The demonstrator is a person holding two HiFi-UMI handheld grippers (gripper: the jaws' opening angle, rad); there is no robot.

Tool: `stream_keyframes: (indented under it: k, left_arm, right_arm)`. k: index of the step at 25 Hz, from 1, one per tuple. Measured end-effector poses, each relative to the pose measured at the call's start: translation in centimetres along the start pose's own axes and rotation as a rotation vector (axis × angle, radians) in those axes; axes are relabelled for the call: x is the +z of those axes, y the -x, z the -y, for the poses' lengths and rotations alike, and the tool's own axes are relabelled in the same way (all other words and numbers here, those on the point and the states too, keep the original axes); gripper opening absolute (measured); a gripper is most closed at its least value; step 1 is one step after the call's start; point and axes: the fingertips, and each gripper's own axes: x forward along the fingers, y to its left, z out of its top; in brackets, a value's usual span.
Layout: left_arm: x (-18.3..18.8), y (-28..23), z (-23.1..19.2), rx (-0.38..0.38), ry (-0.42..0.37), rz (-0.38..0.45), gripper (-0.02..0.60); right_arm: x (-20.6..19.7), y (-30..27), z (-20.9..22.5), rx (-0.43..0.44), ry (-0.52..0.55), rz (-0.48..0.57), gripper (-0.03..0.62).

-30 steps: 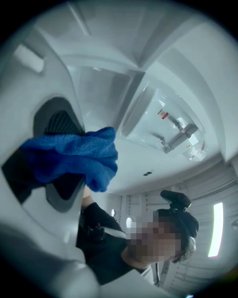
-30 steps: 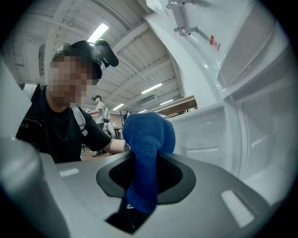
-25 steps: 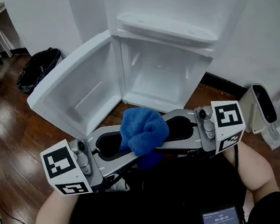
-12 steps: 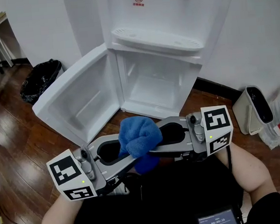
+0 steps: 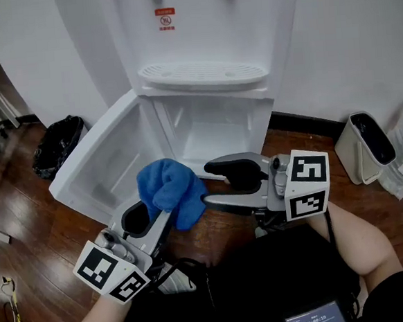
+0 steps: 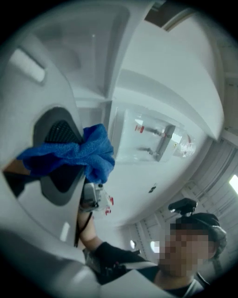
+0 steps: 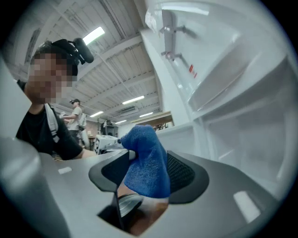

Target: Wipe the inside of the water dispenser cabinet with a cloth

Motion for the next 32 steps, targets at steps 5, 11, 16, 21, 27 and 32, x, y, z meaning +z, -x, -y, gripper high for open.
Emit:
stream_keyframes:
  k: [5,11,16,21,27,32]
  left_arm:
    - [-0.4,-4.1,-8.3,0.385,-0.093,-0.057,0.104]
    - [0.0,-10.2,-14.6,0.671,-0.161,-0.034,0.104]
    - [0.5,-12.4,-16.4,0.767,-0.253,0.030,0.103]
    - [-5.8,-12.1,-17.8,0.775,-0.268,-0.052,0.100]
    - [-15.7,-12.5,-18.6,0.743,-0.258,-0.185,0.100]
    - [-22.1,-12.4,-19.2,0.731,-0.191,-0.260,0.101]
  right_arm:
    - [5.6,4.9,5.0,-0.342,0.074,0.213,0.143]
    - [7.5,7.7,6.1,-0.373,0.004,0.318,0.098]
    - [8.6,8.1,6.0,-0.304,0.016,0.343,0.087]
    - [8.5,8.1,6.1,-0.279,0.000,0.346,0.083]
    - [8.1,7.9,6.5,-0.288,-0.004,0.328,0.083]
    - [8.4,8.6,7.7,-0.328,-0.015,0.353,0.078]
